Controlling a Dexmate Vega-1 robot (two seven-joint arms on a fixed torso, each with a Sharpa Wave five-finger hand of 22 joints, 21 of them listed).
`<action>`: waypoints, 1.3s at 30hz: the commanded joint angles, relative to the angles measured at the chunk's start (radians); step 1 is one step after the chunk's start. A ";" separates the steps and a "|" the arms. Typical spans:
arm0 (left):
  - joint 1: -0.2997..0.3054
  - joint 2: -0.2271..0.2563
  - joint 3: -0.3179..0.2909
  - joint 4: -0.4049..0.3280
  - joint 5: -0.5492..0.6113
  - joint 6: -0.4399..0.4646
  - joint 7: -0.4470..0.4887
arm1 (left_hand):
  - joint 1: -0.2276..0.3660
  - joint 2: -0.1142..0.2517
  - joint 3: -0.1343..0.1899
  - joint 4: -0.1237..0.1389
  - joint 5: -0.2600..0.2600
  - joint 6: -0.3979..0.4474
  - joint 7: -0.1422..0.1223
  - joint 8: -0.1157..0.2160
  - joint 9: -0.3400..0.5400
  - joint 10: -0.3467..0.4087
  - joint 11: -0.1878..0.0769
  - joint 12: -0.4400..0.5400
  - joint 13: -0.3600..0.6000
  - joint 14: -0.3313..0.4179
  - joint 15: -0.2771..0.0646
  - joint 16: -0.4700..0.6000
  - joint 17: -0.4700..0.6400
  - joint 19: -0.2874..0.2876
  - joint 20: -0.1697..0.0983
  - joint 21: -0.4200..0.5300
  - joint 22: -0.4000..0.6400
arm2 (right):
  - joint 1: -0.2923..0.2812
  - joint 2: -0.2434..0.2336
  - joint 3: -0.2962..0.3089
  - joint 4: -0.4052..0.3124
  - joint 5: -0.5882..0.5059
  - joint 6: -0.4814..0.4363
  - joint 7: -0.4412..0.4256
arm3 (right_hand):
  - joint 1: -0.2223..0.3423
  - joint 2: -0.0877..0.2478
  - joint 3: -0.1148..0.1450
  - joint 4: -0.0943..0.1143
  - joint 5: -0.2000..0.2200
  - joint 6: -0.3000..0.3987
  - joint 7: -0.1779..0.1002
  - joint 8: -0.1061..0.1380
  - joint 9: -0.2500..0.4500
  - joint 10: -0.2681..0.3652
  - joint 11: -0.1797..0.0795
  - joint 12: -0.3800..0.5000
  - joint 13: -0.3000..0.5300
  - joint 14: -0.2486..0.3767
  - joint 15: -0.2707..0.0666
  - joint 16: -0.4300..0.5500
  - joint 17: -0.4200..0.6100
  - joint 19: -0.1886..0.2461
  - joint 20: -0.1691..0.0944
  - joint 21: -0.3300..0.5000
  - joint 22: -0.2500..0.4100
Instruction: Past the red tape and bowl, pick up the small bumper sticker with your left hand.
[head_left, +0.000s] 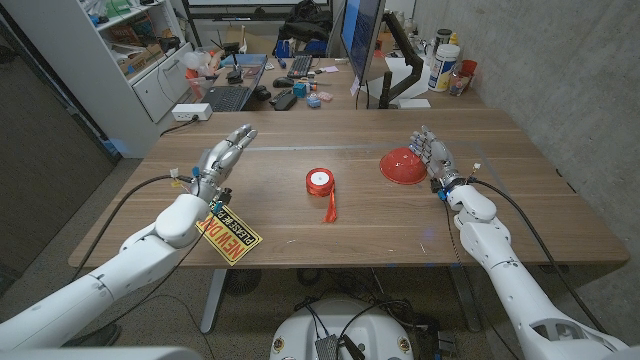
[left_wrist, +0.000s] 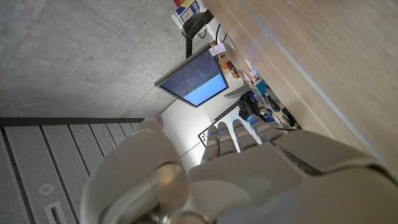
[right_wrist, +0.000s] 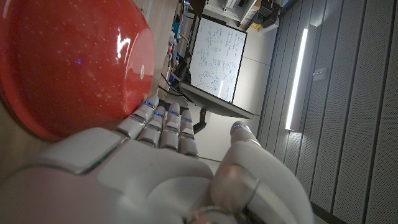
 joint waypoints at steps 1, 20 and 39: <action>0.076 0.040 -0.044 -0.095 0.073 0.070 0.112 | 0.022 0.001 0.002 -0.013 -0.002 0.011 0.005 0.005 0.005 0.009 -0.001 0.004 0.003 0.005 -0.002 0.007 0.000 -0.004 0.008 0.001 0.001 | 0.011 0.006 0.002 0.021 -0.002 0.004 0.009 | -0.002 0.003 -0.001 -0.005 0.006 0.010 0.003 0.002 0.005 0.010 -0.001 0.001 0.006 0.011 -0.001 0.004 0.002 0.003 0.002 0.000 0.005; 0.187 0.058 -0.113 -0.190 0.123 0.126 0.187 | 0.062 0.000 0.011 -0.038 -0.009 0.031 0.008 0.008 0.006 0.028 0.001 0.007 0.003 0.024 0.000 0.009 0.000 0.001 0.040 0.004 0.002 | 0.006 0.011 0.010 0.022 0.002 0.023 0.017 | -0.002 0.004 -0.002 -0.008 0.006 0.010 0.002 0.002 0.005 0.011 -0.001 0.000 0.006 0.010 -0.001 0.003 0.002 0.003 0.002 -0.001 0.005; 0.293 0.088 -0.181 -0.248 0.124 0.162 0.172 | 0.075 -0.004 0.011 -0.048 -0.014 0.039 0.005 0.007 0.006 0.036 -0.002 0.007 0.004 0.027 -0.003 0.007 0.001 -0.005 0.047 0.002 0.003 | -0.012 0.002 0.014 0.007 0.012 0.015 0.021 | -0.002 0.004 -0.002 -0.009 0.006 0.010 0.002 0.002 0.005 0.011 -0.002 -0.001 0.006 0.010 -0.003 0.003 0.001 0.003 0.002 -0.001 0.005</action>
